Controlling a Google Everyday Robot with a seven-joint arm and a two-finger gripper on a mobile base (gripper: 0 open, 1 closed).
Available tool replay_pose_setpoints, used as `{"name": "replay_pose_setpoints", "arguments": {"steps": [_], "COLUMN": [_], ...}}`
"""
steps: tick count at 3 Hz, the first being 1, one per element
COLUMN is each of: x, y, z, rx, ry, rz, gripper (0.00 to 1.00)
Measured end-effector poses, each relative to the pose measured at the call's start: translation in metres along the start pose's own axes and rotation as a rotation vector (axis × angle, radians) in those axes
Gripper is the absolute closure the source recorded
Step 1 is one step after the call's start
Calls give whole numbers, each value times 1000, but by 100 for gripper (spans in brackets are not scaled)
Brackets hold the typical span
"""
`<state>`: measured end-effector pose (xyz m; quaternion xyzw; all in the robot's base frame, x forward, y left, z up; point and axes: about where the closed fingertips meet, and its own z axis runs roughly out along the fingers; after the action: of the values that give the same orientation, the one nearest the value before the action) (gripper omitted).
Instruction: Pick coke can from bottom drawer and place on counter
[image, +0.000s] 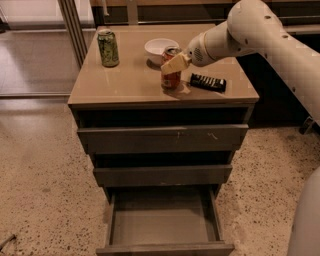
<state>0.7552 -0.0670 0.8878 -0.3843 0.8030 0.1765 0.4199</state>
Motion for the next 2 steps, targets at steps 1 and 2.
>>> {"name": "replay_pose_setpoints", "arguments": {"steps": [1, 2], "x": [3, 8], "y": [-2, -3], "z": [1, 2], "rx": [3, 0], "ry": [36, 62], "rz": [41, 65], "gripper": [100, 100]}}
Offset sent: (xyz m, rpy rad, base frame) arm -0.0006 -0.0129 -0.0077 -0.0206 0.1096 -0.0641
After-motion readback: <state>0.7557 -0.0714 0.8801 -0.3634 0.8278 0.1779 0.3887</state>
